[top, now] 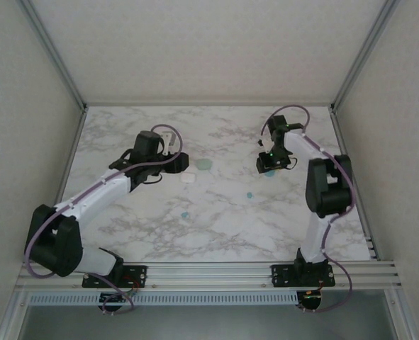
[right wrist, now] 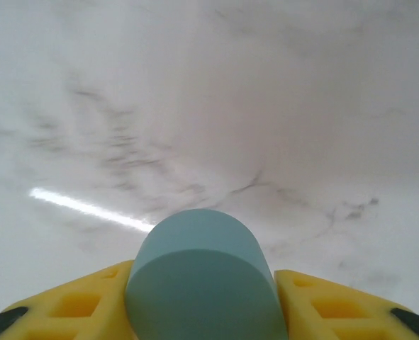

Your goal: Insert wireless bluetooth earbuds into charging case

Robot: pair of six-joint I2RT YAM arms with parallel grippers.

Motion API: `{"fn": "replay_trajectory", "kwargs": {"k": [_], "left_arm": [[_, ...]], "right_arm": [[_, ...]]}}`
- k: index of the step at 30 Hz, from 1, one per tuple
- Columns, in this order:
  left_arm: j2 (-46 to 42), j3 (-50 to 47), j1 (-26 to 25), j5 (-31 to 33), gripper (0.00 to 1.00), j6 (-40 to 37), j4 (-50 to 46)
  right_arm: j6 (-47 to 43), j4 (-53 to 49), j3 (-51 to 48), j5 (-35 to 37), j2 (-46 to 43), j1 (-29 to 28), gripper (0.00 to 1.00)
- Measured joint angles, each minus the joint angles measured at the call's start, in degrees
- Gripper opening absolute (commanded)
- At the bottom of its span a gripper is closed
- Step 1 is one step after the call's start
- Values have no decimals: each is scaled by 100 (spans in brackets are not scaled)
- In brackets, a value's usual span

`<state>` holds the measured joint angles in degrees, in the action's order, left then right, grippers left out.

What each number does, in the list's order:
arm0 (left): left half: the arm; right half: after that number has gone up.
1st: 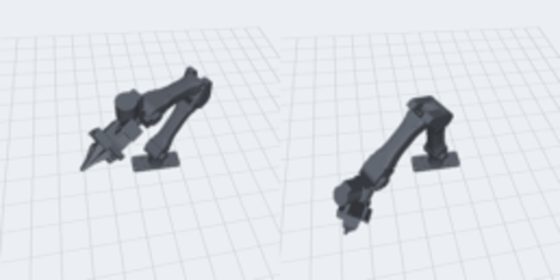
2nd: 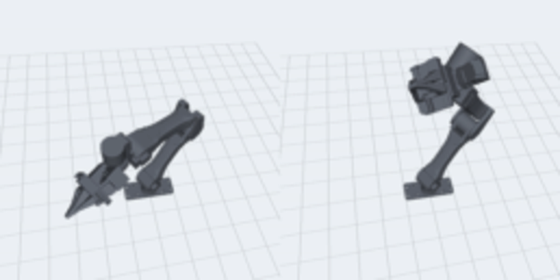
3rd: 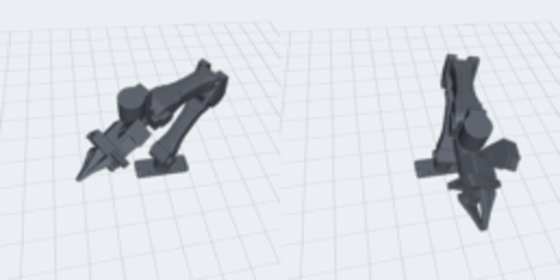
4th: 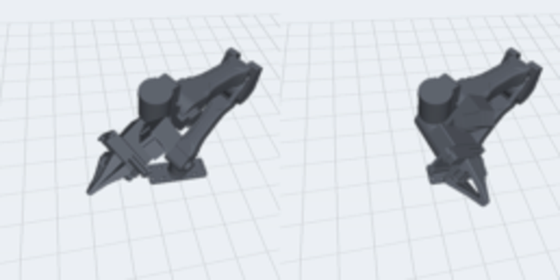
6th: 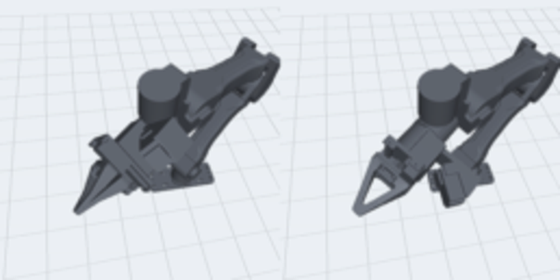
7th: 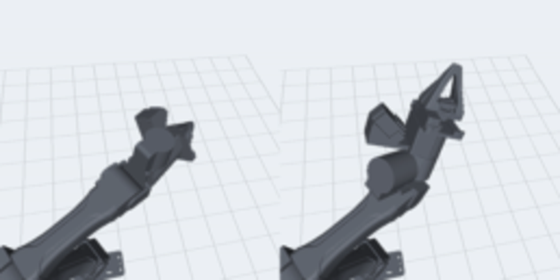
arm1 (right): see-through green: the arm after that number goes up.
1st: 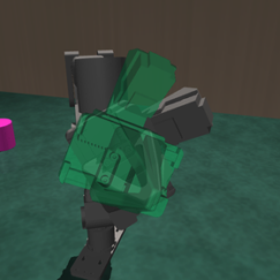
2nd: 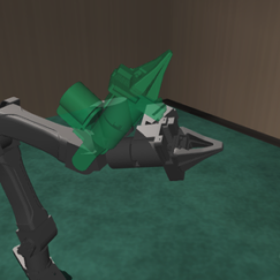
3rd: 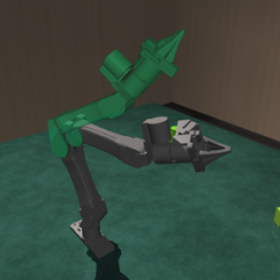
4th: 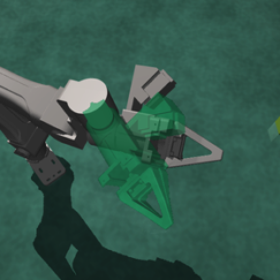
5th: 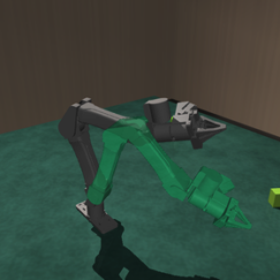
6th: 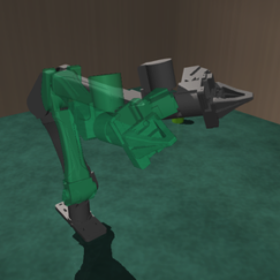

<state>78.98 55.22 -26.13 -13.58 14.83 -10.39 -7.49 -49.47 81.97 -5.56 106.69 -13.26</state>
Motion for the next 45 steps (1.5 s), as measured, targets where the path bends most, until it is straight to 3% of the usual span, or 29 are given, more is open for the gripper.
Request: {"fn": "replay_trajectory", "kwargs": {"k": [7,12,25,39,45], "left_arm": [[-391,131,-2,-656,68,557,455],[-387,601,-197,-1224,70,1019,542],[140,1585,-1191,-1753,68,1156,299],[546,1749,-1331,-1904,68,1156,286],[601,1755,-1333,-1965,60,1152,286]], "right_arm": [[31,1132,-787,-892,-2653,-927,42],[-317,2020,-1451,-1121,-3685,-1458,42],[-1196,2931,-1961,-1010,-3899,-2070,43],[-1360,3134,-2048,-905,-3954,-2124,43],[-1351,3283,-2050,-953,-3954,-2129,43]]}}
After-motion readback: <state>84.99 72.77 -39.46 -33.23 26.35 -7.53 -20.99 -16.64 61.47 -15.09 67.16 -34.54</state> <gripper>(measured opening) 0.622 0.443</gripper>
